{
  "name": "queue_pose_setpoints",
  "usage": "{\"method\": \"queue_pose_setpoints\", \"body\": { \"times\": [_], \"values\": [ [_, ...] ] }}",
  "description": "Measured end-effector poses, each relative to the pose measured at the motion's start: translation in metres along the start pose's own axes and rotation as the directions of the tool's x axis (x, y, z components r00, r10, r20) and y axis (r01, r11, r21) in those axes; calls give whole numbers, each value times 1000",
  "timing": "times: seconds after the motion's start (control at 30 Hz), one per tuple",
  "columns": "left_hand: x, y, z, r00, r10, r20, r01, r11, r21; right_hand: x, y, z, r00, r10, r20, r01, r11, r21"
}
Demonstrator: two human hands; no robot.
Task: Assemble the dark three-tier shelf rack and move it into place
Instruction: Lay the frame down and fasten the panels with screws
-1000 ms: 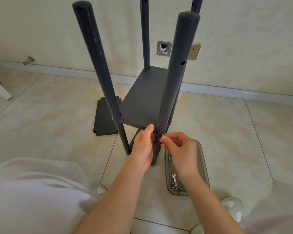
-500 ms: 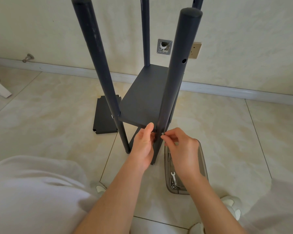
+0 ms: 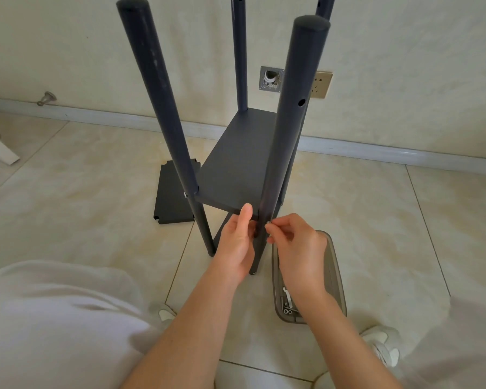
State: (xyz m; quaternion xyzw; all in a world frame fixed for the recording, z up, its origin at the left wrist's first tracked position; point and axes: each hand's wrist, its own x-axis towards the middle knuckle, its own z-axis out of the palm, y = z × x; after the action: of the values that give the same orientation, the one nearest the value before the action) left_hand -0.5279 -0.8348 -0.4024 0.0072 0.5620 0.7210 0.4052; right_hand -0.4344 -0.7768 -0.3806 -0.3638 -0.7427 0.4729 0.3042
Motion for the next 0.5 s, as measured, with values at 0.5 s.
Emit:
{"method": "queue_pose_setpoints", "body": {
  "times": [0.5],
  "values": [
    [-2, 1, 1, 1000, -12, -15, 12, 1000, -8, 4, -4, -4, 998, 6, 70, -4, 999, -41]
  ]
}}
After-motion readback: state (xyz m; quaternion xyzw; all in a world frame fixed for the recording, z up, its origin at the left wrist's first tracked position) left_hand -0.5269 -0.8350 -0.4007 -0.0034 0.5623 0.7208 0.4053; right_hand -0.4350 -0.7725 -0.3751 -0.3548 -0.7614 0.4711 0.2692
